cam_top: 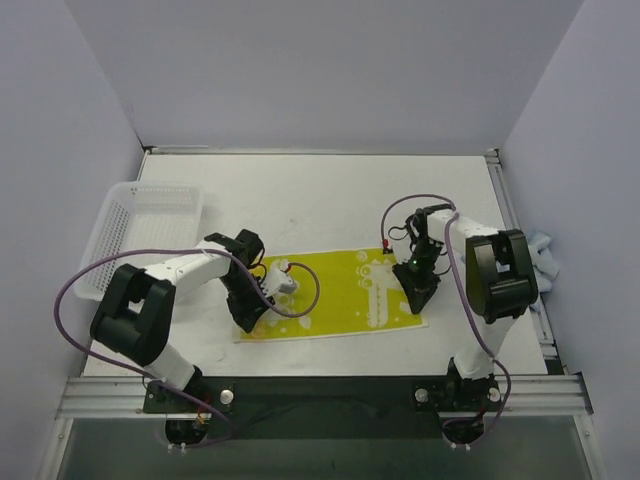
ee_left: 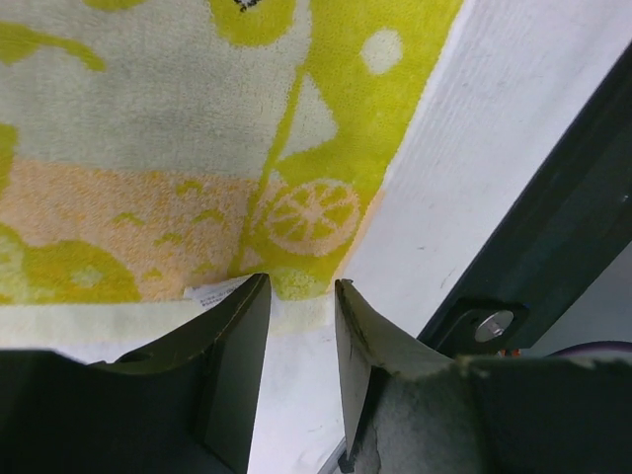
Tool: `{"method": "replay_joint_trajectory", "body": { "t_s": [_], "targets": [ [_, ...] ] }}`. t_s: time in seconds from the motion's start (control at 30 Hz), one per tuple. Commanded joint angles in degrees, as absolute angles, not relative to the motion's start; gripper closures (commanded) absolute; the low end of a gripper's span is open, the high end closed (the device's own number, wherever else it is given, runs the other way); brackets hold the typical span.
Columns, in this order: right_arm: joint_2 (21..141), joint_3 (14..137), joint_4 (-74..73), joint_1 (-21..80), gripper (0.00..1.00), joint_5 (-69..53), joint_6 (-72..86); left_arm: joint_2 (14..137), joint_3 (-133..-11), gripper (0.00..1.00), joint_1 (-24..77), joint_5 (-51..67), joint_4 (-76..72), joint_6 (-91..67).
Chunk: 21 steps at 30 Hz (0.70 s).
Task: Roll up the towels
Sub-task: Flatten the towel
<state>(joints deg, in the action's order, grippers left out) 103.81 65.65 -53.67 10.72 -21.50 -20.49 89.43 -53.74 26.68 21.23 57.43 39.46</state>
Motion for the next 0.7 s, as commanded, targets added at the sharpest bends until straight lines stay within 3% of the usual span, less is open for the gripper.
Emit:
{"method": "replay_joint_trajectory", "body": {
  "t_s": [0.0, 0.23, 0.33, 0.53, 0.67],
  "targets": [
    [107.74, 63.37, -53.36, 13.00, 0.89, -14.44, -19.25, 92.62, -51.69, 0.57, 27.16, 20.23, 52.75, 39.11],
    [111.62, 64.07, -52.47, 13.89, 0.93, -5.55, -15.82, 94.92, -47.11, 0.60, 25.14, 12.48, 50.19, 41.83],
    [110.13, 63.98, -53.70, 13.80, 0.92, -8.76, -16.25, 93.96, -47.81, 0.60, 24.52, 12.56, 50.97, 42.89],
    [102.49, 71.26, -56.95, 11.00, 0.68, -20.55, -17.23, 89.04, -59.55, 0.50, 24.43, 24.14, 56.68, 41.75],
    [102.12, 80.40, -57.48, 6.52, 0.65, -24.61, -16.70, 88.42, -68.10, 0.40, 22.07, 28.91, 57.48, 38.42]
  ]
}}
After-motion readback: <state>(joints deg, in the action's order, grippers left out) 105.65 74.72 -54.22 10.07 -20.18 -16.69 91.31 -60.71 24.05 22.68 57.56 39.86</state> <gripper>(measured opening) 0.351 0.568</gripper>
